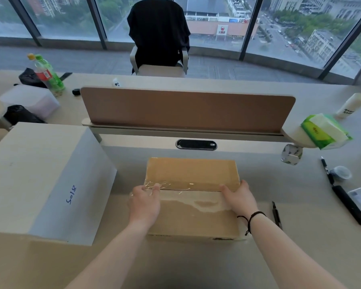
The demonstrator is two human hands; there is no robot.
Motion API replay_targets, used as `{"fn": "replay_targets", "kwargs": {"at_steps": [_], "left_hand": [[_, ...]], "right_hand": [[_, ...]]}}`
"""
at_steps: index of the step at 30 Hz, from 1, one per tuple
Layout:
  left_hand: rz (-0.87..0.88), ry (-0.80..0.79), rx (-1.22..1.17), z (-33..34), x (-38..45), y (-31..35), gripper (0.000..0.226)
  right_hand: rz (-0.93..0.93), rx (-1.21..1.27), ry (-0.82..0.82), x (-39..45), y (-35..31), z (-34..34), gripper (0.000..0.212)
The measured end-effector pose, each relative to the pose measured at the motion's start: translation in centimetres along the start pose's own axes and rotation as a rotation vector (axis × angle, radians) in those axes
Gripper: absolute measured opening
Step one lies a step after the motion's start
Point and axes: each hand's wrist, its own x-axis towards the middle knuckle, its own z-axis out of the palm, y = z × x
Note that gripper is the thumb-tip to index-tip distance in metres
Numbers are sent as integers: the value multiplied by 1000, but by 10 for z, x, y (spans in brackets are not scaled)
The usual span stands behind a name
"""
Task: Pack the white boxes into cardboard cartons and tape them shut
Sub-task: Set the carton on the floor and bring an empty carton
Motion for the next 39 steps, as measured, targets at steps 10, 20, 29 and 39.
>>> {"fn": "replay_targets", "kwargs": {"at_steps": [10, 20, 29, 39], "left_hand": [[-18, 33, -99, -24, 5, 26, 32], [56, -297, 33, -52, 12, 33, 39], [155, -543, 277, -58, 0, 40, 37], [281, -686, 558, -43, -18, 19, 37]], "right_hand": [[-122, -43, 44, -19, -25, -22, 73], [-174, -84, -30, -33, -36, -45, 33], [-142, -41, -71, -46, -34, -54, 56], [-279, -583, -252, -84, -29, -25, 69]]}}
